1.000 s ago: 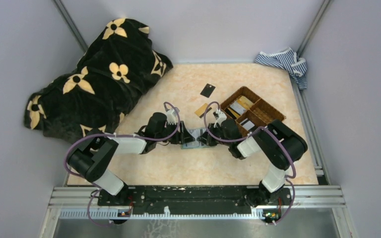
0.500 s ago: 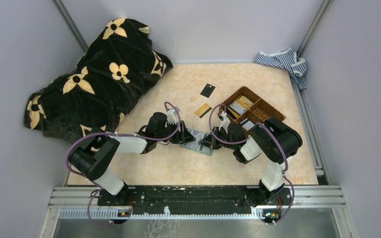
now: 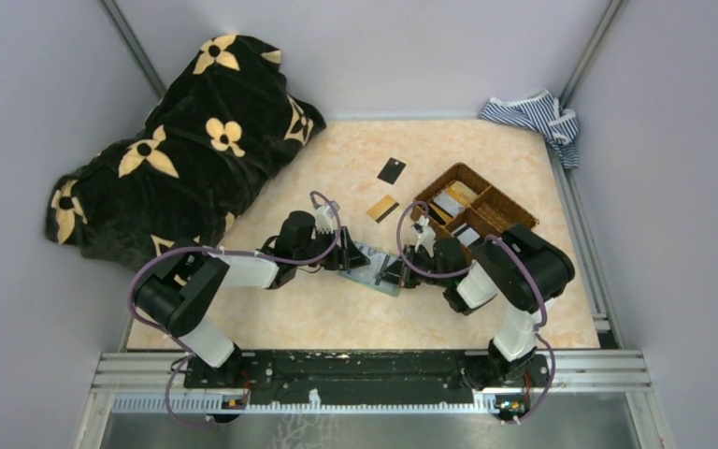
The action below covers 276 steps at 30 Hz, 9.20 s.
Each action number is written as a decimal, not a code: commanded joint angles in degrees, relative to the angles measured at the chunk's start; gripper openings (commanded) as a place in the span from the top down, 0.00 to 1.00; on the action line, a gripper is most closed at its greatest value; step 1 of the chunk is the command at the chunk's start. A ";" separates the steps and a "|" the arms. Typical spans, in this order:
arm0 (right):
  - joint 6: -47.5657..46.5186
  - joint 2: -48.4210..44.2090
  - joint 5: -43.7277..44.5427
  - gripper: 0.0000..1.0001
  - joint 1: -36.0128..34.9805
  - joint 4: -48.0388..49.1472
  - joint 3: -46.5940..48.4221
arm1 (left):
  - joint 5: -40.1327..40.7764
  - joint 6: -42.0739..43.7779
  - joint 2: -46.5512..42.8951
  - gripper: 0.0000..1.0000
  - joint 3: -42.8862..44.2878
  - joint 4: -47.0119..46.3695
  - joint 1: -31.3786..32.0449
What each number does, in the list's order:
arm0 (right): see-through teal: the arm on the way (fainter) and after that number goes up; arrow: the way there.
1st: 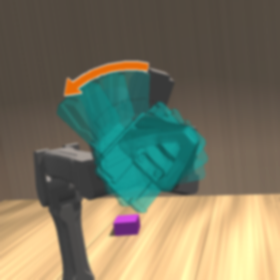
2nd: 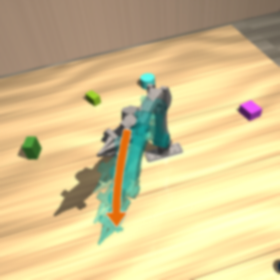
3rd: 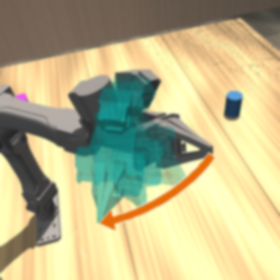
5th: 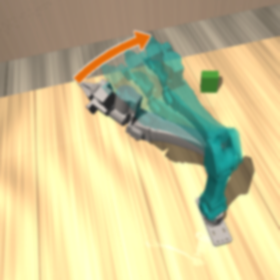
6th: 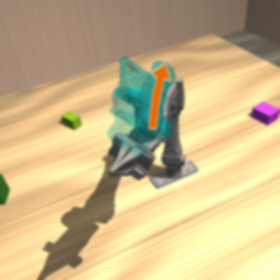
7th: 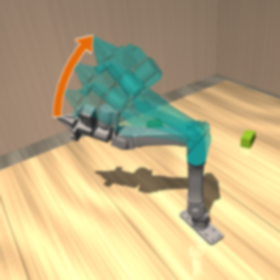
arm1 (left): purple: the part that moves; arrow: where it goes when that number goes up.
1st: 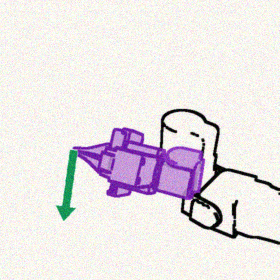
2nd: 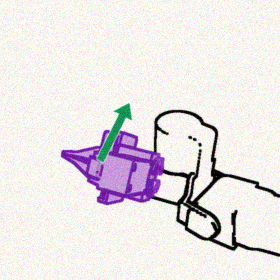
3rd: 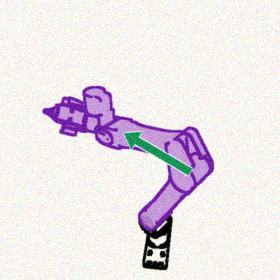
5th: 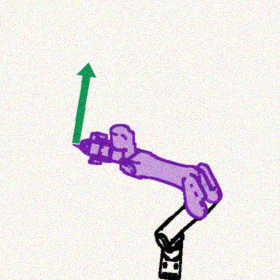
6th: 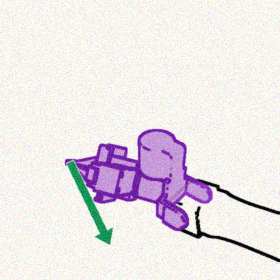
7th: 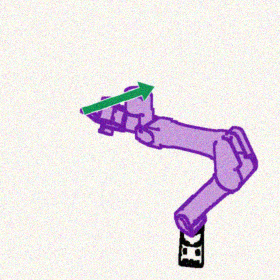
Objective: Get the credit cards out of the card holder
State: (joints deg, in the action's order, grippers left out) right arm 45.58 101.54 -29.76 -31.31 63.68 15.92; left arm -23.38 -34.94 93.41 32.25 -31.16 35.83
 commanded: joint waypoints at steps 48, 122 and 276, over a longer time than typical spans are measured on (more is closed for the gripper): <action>2.23 -0.16 9.16 0.34 -0.21 -15.41 9.79 | -1.23 -3.21 1.43 0.34 -2.04 3.09 5.32; 0.77 -2.37 6.14 0.79 0.64 -18.79 10.33 | -6.12 -27.75 14.62 0.40 -23.22 -67.23 -5.88; -10.69 -54.08 0.29 1.00 2.92 -55.06 11.24 | -18.58 -15.32 5.31 0.25 -4.12 -54.51 -0.87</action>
State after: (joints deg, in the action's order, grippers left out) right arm 31.94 48.42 -24.16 -29.02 2.94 24.67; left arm -38.85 -51.90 99.20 27.33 -80.60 34.41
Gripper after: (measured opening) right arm 0.005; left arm 0.765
